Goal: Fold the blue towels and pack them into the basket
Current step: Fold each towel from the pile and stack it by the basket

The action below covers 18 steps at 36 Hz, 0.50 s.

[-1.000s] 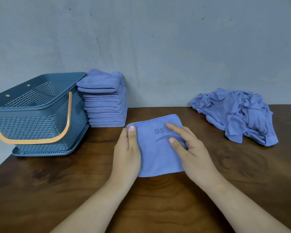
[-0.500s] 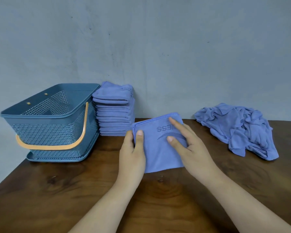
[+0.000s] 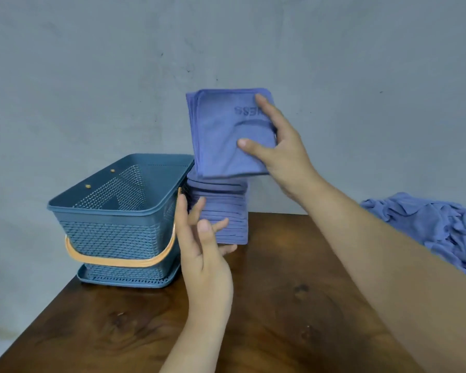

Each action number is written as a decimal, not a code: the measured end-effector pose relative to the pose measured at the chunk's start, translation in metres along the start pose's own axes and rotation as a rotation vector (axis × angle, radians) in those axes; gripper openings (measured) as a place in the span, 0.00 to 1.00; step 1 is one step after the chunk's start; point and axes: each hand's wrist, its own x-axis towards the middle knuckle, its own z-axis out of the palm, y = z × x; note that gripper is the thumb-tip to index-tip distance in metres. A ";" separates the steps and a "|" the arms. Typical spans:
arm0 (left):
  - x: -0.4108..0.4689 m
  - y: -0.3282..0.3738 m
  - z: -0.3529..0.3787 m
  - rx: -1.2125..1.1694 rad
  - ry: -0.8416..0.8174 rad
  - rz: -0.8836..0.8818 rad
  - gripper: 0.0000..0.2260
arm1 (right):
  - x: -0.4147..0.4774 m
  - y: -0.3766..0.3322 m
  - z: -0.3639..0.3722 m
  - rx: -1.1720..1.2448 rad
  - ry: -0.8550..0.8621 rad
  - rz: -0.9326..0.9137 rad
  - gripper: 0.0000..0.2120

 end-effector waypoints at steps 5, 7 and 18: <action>-0.006 -0.024 -0.004 0.126 -0.014 -0.140 0.22 | 0.068 0.054 0.032 0.031 0.017 0.470 0.30; -0.008 -0.032 -0.005 0.161 -0.046 -0.182 0.22 | 0.068 0.072 0.040 -0.051 -0.114 0.709 0.20; -0.013 -0.038 -0.002 0.291 -0.193 -0.237 0.20 | 0.081 0.091 0.029 -0.123 -0.158 0.804 0.06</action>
